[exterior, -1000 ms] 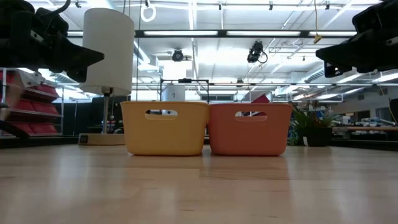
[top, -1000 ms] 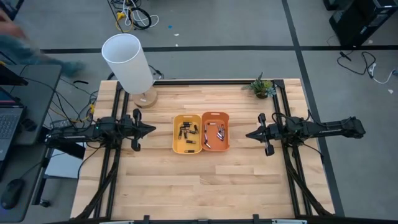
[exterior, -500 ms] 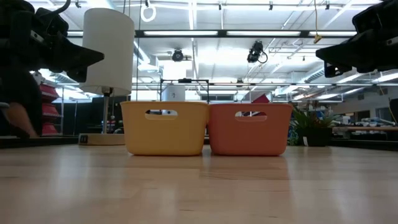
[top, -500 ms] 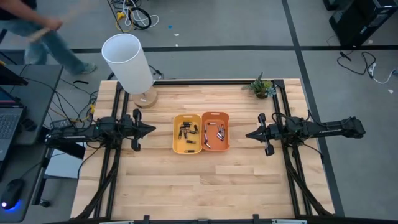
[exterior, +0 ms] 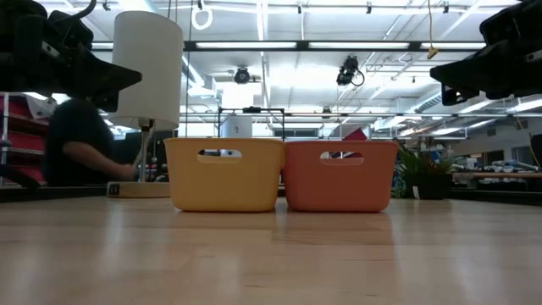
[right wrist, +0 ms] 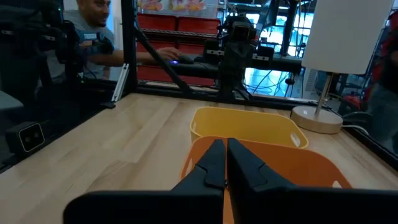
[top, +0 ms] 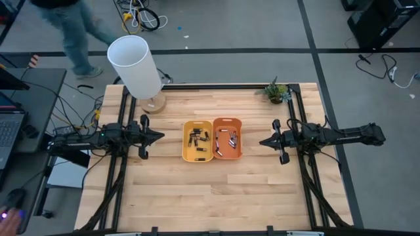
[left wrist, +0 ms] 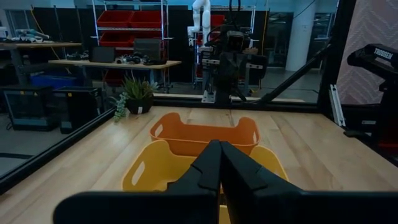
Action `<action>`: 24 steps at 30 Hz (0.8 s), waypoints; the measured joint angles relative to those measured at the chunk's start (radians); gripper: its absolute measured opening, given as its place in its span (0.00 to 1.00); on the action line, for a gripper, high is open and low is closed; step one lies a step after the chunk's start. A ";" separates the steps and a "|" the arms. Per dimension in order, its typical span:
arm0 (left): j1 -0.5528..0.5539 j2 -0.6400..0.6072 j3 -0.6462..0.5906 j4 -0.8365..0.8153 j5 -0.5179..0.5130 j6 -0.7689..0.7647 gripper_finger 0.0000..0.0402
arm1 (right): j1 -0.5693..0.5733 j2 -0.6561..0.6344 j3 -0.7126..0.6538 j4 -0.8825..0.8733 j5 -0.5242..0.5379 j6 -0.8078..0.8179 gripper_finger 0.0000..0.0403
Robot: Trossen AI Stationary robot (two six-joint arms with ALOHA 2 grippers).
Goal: Sort batteries
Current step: Return to Home Position
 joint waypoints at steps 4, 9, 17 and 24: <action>0.000 0.000 0.000 0.000 -0.001 0.000 0.04 | 0.000 0.000 0.000 0.000 0.000 0.000 0.01; 0.000 0.000 0.000 0.000 -0.005 0.000 0.04 | 0.000 0.000 0.000 0.000 0.000 0.000 0.00; 0.000 0.000 0.000 0.000 -0.004 0.000 0.04 | 0.000 0.000 0.000 0.000 0.000 -0.001 0.01; 0.000 0.000 0.000 0.000 -0.003 0.000 0.04 | 0.000 0.000 0.000 0.000 0.000 0.000 0.00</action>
